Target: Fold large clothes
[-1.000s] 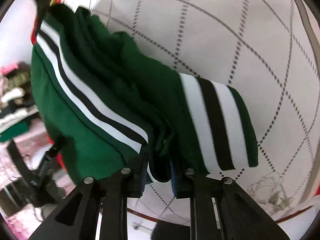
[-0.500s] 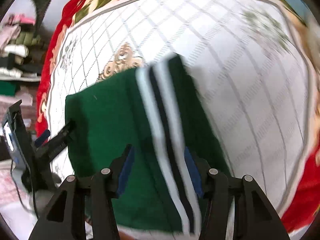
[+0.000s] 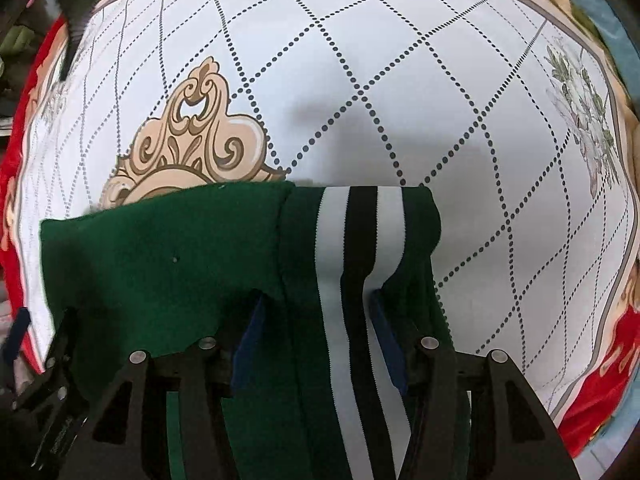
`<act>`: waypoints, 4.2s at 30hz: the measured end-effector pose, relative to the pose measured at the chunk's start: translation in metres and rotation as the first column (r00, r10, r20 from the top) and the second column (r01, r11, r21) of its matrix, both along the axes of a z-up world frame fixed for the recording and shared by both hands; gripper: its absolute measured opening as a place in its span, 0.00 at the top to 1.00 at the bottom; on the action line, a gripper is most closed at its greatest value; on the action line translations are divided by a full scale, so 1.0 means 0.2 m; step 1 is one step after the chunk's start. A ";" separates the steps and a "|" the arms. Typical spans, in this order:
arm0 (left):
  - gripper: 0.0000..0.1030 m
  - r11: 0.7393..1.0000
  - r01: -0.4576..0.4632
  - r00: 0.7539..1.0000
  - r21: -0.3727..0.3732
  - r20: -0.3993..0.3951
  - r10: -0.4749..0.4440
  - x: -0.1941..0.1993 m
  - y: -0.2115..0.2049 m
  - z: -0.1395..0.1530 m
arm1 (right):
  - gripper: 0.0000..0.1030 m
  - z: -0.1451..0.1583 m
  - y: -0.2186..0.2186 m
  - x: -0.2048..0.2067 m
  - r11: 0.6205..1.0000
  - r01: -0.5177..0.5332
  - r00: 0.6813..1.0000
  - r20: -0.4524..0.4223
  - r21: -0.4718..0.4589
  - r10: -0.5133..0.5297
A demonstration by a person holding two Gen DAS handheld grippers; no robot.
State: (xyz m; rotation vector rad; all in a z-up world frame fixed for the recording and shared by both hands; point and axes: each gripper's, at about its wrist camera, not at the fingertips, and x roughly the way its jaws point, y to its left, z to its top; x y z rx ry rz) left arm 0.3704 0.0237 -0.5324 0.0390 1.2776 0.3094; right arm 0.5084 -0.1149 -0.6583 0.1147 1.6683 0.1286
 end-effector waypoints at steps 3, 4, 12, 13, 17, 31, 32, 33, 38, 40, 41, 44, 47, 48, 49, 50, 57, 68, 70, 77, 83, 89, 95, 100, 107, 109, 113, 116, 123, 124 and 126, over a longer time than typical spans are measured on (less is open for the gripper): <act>0.00 1.000 0.002 1.000 -0.031 0.000 -0.002 -0.02 0.03 0.01 | 0.44 0.11 -0.05 -0.01 0.998 0.035 0.999 -0.007 0.044 -0.035; 0.00 0.999 0.005 1.000 -0.041 -0.003 -0.005 -0.02 0.04 0.01 | 0.44 0.18 -0.08 -0.04 0.997 0.048 0.999 0.004 0.054 -0.048; 0.00 0.994 0.065 0.998 -0.093 -0.013 -0.066 -0.02 0.05 -0.01 | 0.45 0.12 -0.08 -0.35 1.000 -0.009 0.998 -0.056 -0.004 0.009; 0.00 0.993 0.075 0.997 -0.097 -0.009 -0.076 -0.02 0.05 -0.01 | 0.44 0.06 -0.07 -0.36 1.000 -0.003 0.999 -0.038 -0.015 0.002; 0.00 0.991 0.074 0.997 -0.115 -0.001 -0.074 -0.02 0.06 -0.03 | 0.38 -0.08 0.00 -0.30 0.999 0.025 0.999 -0.035 -0.040 -0.027; 0.00 0.910 -0.116 0.993 -0.398 -0.033 0.112 -0.36 0.29 0.01 | 0.00 -0.14 -0.49 -0.20 0.955 0.059 0.998 0.017 0.290 -0.067; 0.00 0.900 -0.113 0.994 -0.421 -0.038 0.107 -0.37 0.29 -0.02 | 0.00 -0.24 -0.51 -0.19 0.935 0.071 0.997 -0.037 0.348 -0.063; 0.00 0.879 -0.105 0.994 -0.465 -0.032 0.102 -0.37 0.28 -0.05 | 0.00 -0.31 -0.52 -0.16 0.914 0.089 0.995 -0.067 0.396 -0.068; 0.00 0.819 -0.052 0.998 -0.571 -0.001 0.062 -0.30 0.24 -0.11 | 0.00 -0.40 -0.59 -0.10 0.796 0.142 0.987 -0.145 0.589 -0.069; 0.00 0.824 -0.010 1.000 -0.566 0.010 0.019 -0.26 0.21 -0.10 | 0.02 -0.45 -0.52 -0.11 0.704 0.170 0.974 -0.225 0.690 -0.015; 0.00 0.827 0.005 1.000 -0.563 0.011 0.002 -0.25 0.20 -0.10 | 0.02 -0.45 -0.48 -0.14 0.706 0.149 0.973 -0.230 0.692 0.020; 0.00 0.823 0.036 0.999 -0.566 0.001 -0.044 -0.20 0.19 -0.09 | 0.02 -0.46 -0.35 -0.13 0.632 0.183 0.955 -0.290 0.753 0.069; 0.00 0.830 0.060 0.997 -0.555 -0.004 -0.074 -0.18 0.23 -0.10 | 0.04 -0.39 -0.32 -0.14 0.472 0.219 0.956 -0.285 0.854 0.072; 0.00 0.819 0.066 0.996 -0.570 -0.007 -0.085 -0.18 0.25 -0.11 | 0.04 -0.41 -0.30 -0.15 0.517 0.195 0.962 -0.266 0.833 0.066; 0.00 0.811 0.081 0.995 -0.580 -0.004 -0.102 -0.17 0.24 -0.12 | 0.04 -0.45 -0.30 -0.20 0.616 0.169 0.968 -0.249 0.769 0.044; 0.00 0.807 0.093 0.993 -0.583 -0.001 -0.115 -0.16 0.23 -0.13 | 0.04 -0.49 -0.33 -0.21 0.674 0.168 0.968 -0.250 0.720 0.026; 0.00 0.813 0.154 0.987 -0.562 0.051 -0.152 -0.18 0.21 -0.08 | 0.17 -0.49 -0.25 -0.22 0.609 0.259 0.963 -0.253 0.750 -0.098; 0.01 0.809 0.250 0.968 -0.532 0.124 -0.217 -0.03 0.22 0.16 | 0.43 -0.31 -0.16 -0.18 0.532 0.279 0.960 -0.222 0.800 -0.170; 0.01 0.805 0.269 0.963 -0.529 0.146 -0.226 0.05 0.22 0.22 | 0.43 -0.25 -0.21 -0.11 0.517 0.282 0.958 -0.211 0.809 -0.191; 0.01 0.789 0.331 0.943 -0.517 0.217 -0.254 0.44 0.18 0.42 | 0.43 -0.08 -0.29 0.22 0.489 0.288 0.950 -0.183 0.823 -0.252; 0.01 0.786 0.368 0.928 -0.497 0.246 -0.279 0.94 0.12 0.43 | 0.43 -0.02 -0.36 0.74 0.502 0.287 0.945 -0.156 0.816 -0.287; 0.01 0.807 0.345 0.939 -0.479 0.188 -0.289 1.43 0.12 0.19 | 0.43 -0.18 -0.41 1.35 0.563 0.289 0.951 -0.165 0.775 -0.261; 0.01 0.827 0.253 0.965 -0.502 0.065 -0.255 1.69 0.17 -0.12 | 0.40 -0.43 -0.42 1.69 0.667 0.324 0.946 -0.216 0.670 -0.243; 0.01 0.847 0.263 0.963 -0.461 0.064 -0.263 1.58 0.19 -0.06 | 0.17 -0.36 -0.38 1.64 0.791 0.281 0.959 -0.143 0.543 -0.243; 0.01 0.949 0.239 0.969 -0.204 0.114 -0.220 1.29 0.20 0.20 | 0.00 0.04 -0.31 1.36 0.983 0.169 0.972 0.154 0.072 -0.178; 0.01 0.963 0.220 0.971 -0.157 0.128 -0.201 1.18 0.19 0.28 | 0.00 0.18 -0.20 1.24 0.987 0.155 0.969 0.202 -0.038 -0.144; 0.01 0.974 0.197 0.972 -0.112 0.154 -0.178 0.96 0.16 0.47 | 0.00 0.46 -0.11 0.90 0.978 0.160 0.954 0.277 -0.138 -0.117; 0.01 0.978 0.191 0.969 -0.084 0.176 -0.174 0.81 0.11 0.66 | 0.00 0.66 -0.06 0.74 0.963 0.190 0.933 0.341 -0.193 -0.116; 0.01 0.973 0.216 0.946 -0.087 0.267 -0.186 0.44 0.03 1.20 | 0.00 1.30 0.01 0.26 0.940 0.277 0.874 0.459 -0.198 -0.161; 0.01 0.971 0.222 0.940 -0.087 0.283 -0.189 0.38 0.01 1.29 | 0.00 1.41 0.03 0.18 0.939 0.283 0.868 0.470 -0.197 -0.164; 0.01 0.968 0.239 0.926 -0.076 0.317 -0.204 0.27 -0.01 1.45 | 0.00 1.61 0.03 0.02 0.935 0.299 0.850 0.498 -0.191 -0.170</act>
